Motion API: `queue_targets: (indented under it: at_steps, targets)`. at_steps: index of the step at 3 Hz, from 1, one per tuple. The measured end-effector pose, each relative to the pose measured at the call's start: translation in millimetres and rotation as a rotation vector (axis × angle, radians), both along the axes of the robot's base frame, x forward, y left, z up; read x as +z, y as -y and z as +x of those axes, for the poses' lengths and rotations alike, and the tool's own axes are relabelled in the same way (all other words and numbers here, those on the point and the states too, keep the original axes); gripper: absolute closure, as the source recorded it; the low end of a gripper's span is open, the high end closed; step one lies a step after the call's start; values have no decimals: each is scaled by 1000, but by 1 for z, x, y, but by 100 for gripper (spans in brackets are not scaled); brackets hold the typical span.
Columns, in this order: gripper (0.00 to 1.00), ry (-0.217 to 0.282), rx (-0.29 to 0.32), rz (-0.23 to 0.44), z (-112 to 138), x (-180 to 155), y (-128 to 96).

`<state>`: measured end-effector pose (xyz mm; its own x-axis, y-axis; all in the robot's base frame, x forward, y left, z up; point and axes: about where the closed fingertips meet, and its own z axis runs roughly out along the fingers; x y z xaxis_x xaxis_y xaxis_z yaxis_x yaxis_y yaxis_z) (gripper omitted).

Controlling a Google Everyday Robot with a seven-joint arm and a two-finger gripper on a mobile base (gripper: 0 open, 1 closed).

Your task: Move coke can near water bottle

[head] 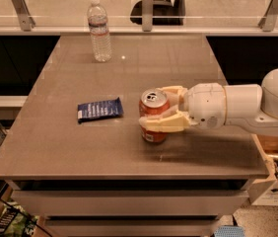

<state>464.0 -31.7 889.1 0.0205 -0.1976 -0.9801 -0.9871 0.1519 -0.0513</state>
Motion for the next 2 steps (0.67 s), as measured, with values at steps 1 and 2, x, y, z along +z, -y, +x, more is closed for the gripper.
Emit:
queue_targets:
  at_steps: [1,2]
  targets:
    - [100,-2,11,-18,6,7,-4]
    - [100,-17,24,-49,28,20,-9]
